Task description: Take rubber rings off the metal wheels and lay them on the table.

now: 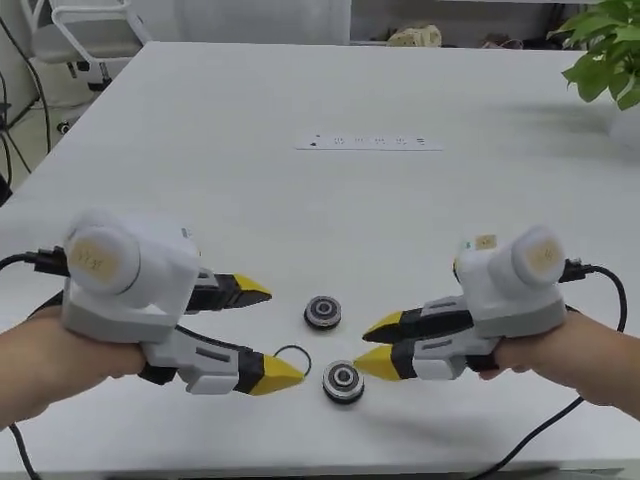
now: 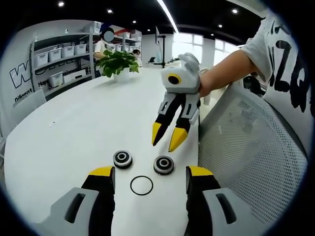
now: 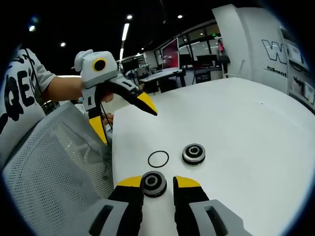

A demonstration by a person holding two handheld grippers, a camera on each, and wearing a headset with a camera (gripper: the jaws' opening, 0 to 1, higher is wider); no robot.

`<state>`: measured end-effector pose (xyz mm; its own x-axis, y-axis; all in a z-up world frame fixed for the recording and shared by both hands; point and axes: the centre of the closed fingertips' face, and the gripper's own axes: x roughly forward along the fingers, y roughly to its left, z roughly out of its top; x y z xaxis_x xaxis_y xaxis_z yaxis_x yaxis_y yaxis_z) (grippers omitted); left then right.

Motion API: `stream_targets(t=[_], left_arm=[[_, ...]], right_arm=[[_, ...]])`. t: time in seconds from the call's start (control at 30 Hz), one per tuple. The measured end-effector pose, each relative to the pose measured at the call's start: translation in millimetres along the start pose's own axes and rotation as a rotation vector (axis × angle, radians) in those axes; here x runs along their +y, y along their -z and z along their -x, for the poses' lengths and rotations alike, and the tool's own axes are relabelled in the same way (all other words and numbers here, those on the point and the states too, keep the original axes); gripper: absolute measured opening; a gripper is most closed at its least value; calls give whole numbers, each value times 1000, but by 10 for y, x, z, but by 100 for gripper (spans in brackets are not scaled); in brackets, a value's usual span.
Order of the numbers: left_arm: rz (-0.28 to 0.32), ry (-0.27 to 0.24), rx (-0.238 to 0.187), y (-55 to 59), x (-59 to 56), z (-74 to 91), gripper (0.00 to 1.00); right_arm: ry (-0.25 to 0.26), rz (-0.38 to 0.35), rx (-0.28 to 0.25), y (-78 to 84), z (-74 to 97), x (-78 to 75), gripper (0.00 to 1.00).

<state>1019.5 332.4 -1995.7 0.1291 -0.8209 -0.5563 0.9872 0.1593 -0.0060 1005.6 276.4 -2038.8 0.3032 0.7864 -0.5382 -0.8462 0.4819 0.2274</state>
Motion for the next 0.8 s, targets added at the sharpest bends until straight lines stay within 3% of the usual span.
stream_targets(t=[0.4, 0.8], left_arm=[[-14, 65, 42, 54, -83, -209, 49], [-25, 127, 83, 161, -210, -396, 43]], right_arm=[[-22, 81, 77, 231, -66, 48, 21], [-24, 101, 103, 321, -128, 28, 19]])
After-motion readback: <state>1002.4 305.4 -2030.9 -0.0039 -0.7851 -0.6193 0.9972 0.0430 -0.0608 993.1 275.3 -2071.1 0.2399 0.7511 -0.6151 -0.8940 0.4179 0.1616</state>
